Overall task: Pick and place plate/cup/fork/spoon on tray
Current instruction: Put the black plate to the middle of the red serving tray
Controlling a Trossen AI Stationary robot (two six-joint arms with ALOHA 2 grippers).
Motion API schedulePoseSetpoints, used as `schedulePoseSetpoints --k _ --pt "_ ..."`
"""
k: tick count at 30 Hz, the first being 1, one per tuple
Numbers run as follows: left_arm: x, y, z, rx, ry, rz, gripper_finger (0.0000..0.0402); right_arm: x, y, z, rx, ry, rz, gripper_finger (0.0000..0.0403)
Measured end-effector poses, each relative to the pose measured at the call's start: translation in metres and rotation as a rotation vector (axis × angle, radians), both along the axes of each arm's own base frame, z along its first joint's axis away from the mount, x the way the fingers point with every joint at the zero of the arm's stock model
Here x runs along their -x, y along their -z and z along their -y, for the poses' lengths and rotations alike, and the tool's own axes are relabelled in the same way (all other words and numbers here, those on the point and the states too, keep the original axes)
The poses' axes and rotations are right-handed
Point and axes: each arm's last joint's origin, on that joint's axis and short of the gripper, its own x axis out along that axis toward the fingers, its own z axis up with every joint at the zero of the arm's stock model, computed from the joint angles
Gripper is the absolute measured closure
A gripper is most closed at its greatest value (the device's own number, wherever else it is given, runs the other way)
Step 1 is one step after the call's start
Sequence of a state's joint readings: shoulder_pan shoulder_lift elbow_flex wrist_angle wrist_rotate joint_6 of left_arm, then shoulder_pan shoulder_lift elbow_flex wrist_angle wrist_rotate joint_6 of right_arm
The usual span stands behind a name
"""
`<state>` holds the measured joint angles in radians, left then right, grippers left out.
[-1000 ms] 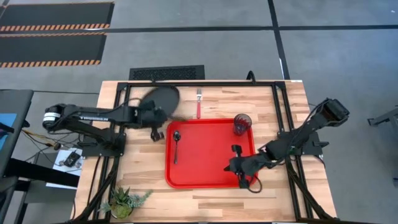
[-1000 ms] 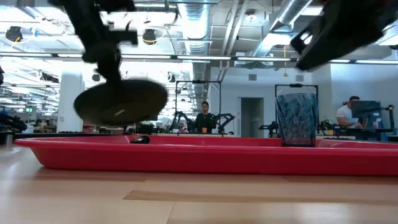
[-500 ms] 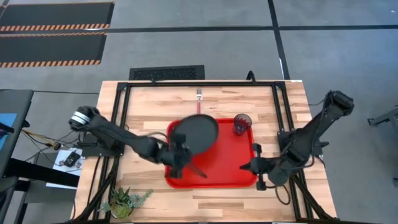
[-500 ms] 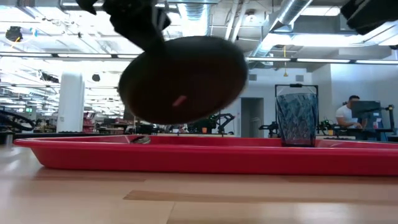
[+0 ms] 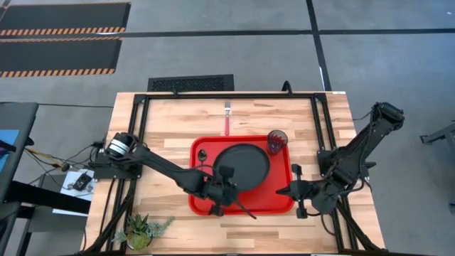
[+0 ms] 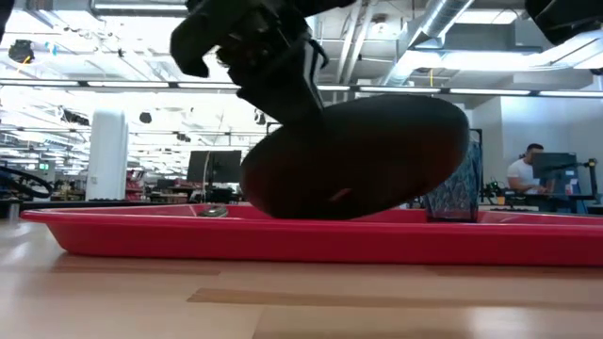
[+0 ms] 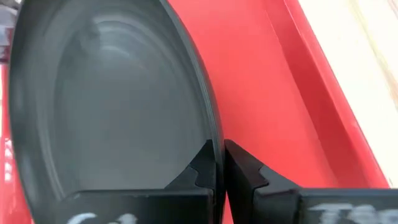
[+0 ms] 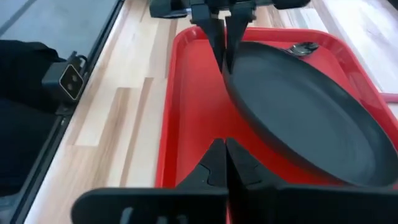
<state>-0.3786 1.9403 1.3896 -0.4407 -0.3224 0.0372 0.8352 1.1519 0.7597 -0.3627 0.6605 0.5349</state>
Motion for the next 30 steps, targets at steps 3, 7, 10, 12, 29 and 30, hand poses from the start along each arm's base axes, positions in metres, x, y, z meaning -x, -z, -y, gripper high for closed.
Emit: schedulePoseSetpoints --k 3,7,10,12,29,30 --pt "-0.005 0.002 -0.002 0.036 0.006 0.008 0.0401 0.000 0.000 0.000 -0.010 0.003 0.002 0.0399" --pt "-0.009 0.000 -0.004 0.081 0.014 0.034 0.0401 0.000 0.000 0.000 -0.016 0.005 0.000 0.0399" --pt "-0.009 0.001 -0.006 0.100 0.014 0.019 0.0402 0.000 0.000 0.000 -0.017 0.005 0.001 0.0399" --pt "-0.011 0.006 -0.005 0.116 0.023 0.015 0.0402 0.000 0.000 0.000 -0.017 0.005 0.000 0.0399" --pt "-0.026 0.028 -0.014 0.161 0.014 0.015 0.0401 0.000 0.000 0.000 -0.022 0.005 0.001 0.0398" --pt "-0.026 0.028 -0.015 0.161 0.012 0.016 0.0401 0.000 0.000 0.000 -0.022 0.005 0.001 0.0398"
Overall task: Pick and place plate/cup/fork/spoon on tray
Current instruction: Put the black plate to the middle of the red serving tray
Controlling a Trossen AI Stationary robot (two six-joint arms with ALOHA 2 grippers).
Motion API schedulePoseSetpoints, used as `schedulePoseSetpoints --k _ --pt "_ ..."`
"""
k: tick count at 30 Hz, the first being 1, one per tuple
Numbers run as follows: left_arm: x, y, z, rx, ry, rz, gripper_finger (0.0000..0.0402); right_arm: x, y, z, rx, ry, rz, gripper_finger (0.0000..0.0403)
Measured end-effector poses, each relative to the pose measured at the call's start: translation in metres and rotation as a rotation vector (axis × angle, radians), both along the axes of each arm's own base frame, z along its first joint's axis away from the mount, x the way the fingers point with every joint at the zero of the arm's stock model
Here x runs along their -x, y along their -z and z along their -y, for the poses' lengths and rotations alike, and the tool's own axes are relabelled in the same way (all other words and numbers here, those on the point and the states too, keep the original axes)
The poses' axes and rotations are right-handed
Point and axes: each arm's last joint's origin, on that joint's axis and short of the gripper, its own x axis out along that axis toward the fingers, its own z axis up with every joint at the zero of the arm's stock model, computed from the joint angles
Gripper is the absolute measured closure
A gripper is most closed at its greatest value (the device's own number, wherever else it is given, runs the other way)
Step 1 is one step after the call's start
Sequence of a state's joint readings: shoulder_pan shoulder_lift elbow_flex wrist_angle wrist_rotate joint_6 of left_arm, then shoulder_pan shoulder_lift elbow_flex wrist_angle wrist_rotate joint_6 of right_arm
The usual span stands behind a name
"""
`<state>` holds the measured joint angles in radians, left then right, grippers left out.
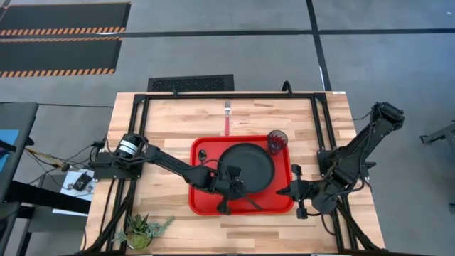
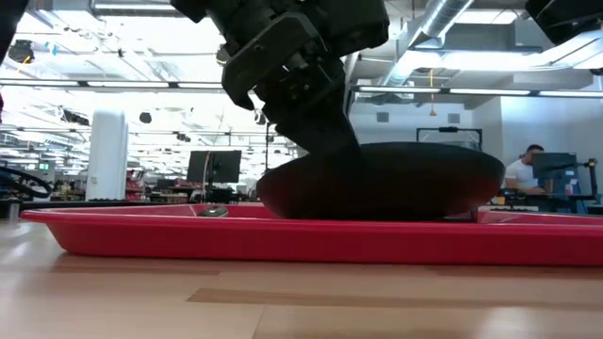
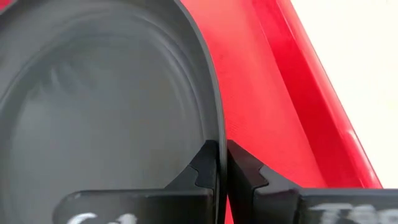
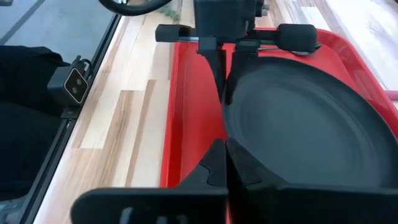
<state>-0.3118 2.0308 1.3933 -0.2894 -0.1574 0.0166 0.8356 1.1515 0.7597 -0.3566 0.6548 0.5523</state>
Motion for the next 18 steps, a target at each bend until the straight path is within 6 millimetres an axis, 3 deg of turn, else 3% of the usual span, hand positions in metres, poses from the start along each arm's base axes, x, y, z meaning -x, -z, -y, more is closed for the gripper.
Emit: schedulePoseSetpoints --k 12,18 --pt "-0.0004 0.0012 -0.0016 0.045 -0.013 -0.011 0.0363 0.0000 0.0000 0.0000 0.000 0.000 0.000 0.0398" --pt "-0.0003 0.0076 -0.0068 0.049 -0.032 0.010 0.0375 0.0000 0.0000 0.0000 -0.005 0.003 0.000 0.0398"
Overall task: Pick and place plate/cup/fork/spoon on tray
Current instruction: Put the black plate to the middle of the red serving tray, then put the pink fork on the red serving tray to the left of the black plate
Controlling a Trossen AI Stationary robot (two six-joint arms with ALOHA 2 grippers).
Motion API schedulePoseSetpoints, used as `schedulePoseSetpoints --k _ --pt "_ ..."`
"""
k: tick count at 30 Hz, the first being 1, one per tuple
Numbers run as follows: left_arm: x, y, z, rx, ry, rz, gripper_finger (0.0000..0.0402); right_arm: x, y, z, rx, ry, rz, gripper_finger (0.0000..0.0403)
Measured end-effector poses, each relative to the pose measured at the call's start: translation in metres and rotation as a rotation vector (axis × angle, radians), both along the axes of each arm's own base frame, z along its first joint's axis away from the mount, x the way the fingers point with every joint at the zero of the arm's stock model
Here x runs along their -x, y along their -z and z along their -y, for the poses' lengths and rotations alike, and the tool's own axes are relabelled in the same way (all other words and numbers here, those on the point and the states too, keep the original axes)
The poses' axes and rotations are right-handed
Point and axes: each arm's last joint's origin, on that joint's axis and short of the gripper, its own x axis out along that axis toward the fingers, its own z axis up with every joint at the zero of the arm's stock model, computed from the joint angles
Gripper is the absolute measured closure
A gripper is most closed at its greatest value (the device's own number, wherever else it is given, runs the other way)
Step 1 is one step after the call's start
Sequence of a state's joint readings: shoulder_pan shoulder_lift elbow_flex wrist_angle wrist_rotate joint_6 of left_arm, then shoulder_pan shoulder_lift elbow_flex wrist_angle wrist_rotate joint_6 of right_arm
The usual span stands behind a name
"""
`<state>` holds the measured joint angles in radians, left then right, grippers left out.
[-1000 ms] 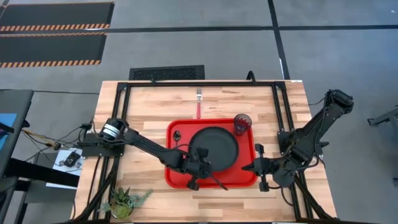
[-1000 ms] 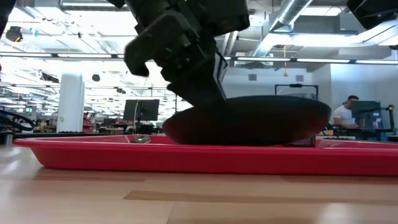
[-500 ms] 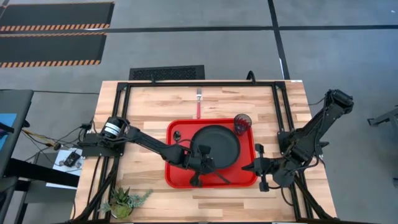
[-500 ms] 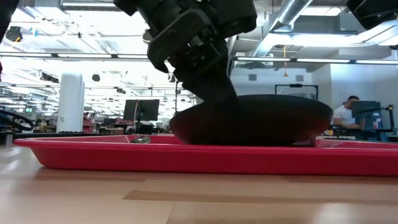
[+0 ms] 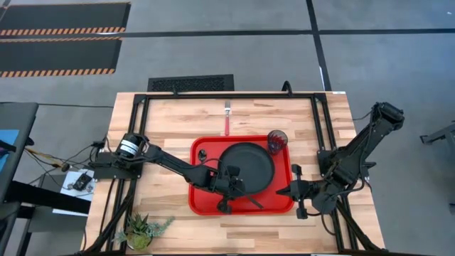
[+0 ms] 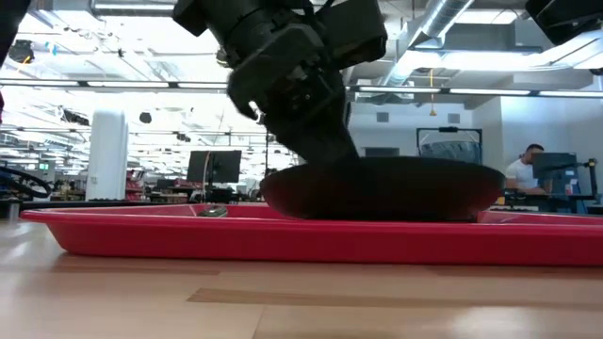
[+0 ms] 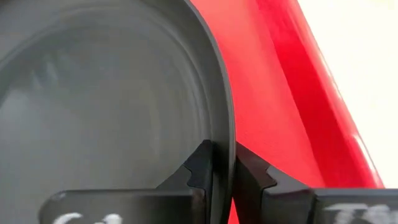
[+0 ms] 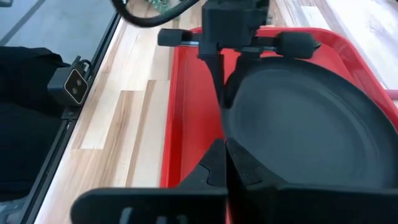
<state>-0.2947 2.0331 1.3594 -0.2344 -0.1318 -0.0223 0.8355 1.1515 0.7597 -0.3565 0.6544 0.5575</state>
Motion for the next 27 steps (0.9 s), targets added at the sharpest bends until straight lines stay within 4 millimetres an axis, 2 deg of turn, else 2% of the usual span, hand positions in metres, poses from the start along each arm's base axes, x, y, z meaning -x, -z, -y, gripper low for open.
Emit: schedulePoseSetpoints --k 4,15,19,23,27 --pt "-0.001 0.000 -0.001 0.003 -0.009 0.011 0.0370 0.000 0.000 0.000 -0.002 0.001 0.000 0.0398" --pt "-0.001 -0.001 0.000 0.043 -0.029 0.006 0.0310 0.000 0.000 0.000 -0.002 0.001 -0.001 0.0397" --pt "0.001 -0.008 0.001 0.078 -0.013 0.010 0.0299 0.001 0.000 -0.001 -0.001 -0.004 -0.002 0.0396" --pt "0.008 -0.020 -0.001 0.059 -0.072 -0.001 0.0303 0.005 0.002 -0.003 0.019 -0.024 -0.019 0.0396" --pt "0.020 -0.043 0.002 -0.010 -0.126 0.069 0.0336 0.007 0.001 -0.004 0.024 -0.035 -0.014 0.0397"
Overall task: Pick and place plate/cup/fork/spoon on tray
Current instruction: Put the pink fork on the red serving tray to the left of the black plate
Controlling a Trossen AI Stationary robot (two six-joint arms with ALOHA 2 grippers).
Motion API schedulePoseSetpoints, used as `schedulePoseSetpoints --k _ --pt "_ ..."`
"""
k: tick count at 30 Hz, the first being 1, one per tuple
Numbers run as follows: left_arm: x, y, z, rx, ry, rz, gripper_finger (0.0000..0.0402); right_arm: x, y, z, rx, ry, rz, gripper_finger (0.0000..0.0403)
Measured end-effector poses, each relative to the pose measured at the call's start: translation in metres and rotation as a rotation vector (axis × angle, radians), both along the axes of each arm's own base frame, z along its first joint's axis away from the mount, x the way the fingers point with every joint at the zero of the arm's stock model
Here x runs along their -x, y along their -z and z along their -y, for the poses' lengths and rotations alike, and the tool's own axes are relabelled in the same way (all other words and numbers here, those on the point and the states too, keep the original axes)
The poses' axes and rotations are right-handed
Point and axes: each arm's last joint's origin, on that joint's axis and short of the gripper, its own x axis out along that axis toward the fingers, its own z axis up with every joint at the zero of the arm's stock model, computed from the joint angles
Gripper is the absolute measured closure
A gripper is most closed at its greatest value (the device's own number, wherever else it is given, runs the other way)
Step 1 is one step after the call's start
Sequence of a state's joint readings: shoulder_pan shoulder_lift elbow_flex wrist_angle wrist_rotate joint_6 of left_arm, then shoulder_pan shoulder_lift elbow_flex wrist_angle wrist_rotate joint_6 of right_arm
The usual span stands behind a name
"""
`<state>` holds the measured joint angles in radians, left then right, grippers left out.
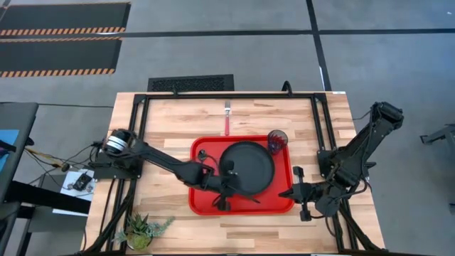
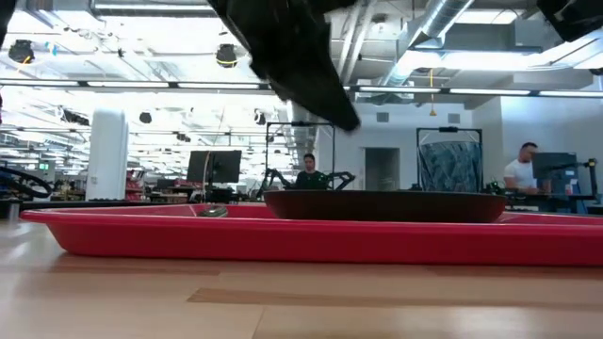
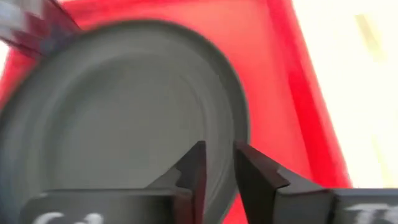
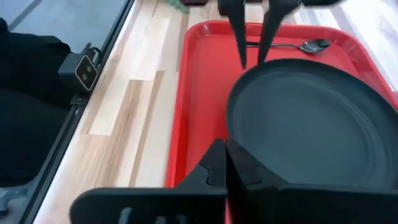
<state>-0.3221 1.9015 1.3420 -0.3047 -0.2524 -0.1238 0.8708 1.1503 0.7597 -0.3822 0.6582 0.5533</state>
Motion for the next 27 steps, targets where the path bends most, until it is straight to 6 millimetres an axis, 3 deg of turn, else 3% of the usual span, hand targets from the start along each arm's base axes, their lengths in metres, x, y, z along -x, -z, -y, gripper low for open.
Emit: schedulePoseSetpoints --k 6,11,20,27 --pt "0.031 -0.016 -0.006 0.052 -0.016 0.140 0.0395 -0.010 -0.002 0.008 0.052 0.004 0.019 0.0400" --pt "0.067 -0.021 -0.026 0.116 -0.073 0.244 0.0396 -0.027 -0.010 0.015 0.085 -0.070 0.078 0.0400" --pt "0.117 -0.052 -0.092 0.127 -0.297 0.338 0.0400 -0.068 -0.026 0.058 0.113 -0.202 0.214 0.0402" --pt "0.129 -0.049 -0.154 0.145 -0.451 0.240 0.0401 -0.083 -0.033 0.089 0.135 -0.248 0.281 0.0402"
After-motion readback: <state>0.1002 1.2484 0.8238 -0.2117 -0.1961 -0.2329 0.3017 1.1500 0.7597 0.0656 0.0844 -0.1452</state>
